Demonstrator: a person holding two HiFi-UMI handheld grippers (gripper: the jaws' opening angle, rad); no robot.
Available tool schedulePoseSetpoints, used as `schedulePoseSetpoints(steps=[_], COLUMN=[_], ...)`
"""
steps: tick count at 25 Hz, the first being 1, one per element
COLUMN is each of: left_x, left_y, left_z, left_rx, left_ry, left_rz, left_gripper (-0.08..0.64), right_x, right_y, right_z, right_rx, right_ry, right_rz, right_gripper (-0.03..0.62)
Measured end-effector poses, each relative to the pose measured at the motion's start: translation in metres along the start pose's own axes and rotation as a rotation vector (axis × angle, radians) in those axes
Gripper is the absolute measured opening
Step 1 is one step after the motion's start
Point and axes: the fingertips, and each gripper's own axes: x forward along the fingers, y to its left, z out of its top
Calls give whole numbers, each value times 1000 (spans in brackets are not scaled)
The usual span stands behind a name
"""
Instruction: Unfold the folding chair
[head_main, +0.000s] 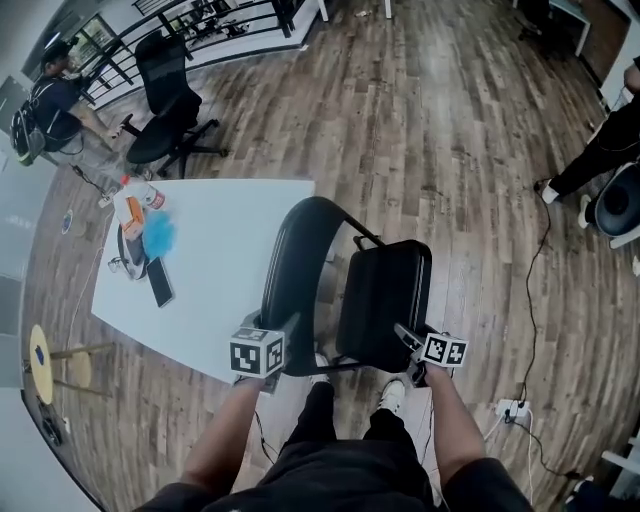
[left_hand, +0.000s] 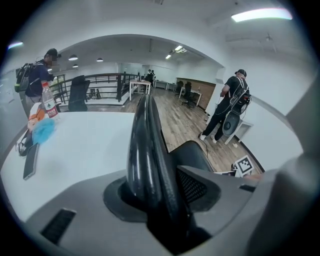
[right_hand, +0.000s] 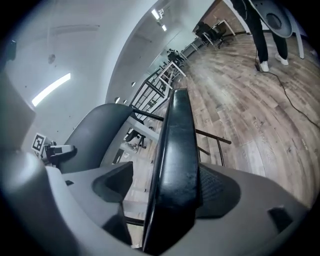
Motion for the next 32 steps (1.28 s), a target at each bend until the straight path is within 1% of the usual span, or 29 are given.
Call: schedulePoseSetpoints(steps=[2,4,6,8,13,17,20,24,29,32], left_x=[5,10,17,25,38,55,69,85,102,110], left_y=[-7,-13,-19,-27,-55,-74,-79,-74,-70,-67], left_z=[-2,-4,-3,-5,-13,-18,-25,-36,-48,-54], left_rx=[4,6,6,2,10,11,-1,-7,-23,-42], left_ry=[-3,-4,-7,-7,7,5,2,3,0,-5], left_rz=[-4,-3,3,9,25,32,41,58,36,18], left_gripper=[179,179,178,176,169,158,158,158,155,155], right_x=[-7,-14,-19,-23,-35,-40,-42,-40,-36,-35], right_y=[-16,-31,-47,-66,-116,-177,-205,-240,-276,-293], right_z=[3,5,9,10,2,-3,-6,-13,-21,-25], right_rx=[34,63,70,69,75,35,56,72,91,106], right_ry=[-55,-94,-100,-90,-83,-68,-52,-37,-15,-7], right_rz=[10,39,69,78,54,-37,-37,-50,-53,-41], right_gripper=[362,362,362,362,362,362,362,362,362,362])
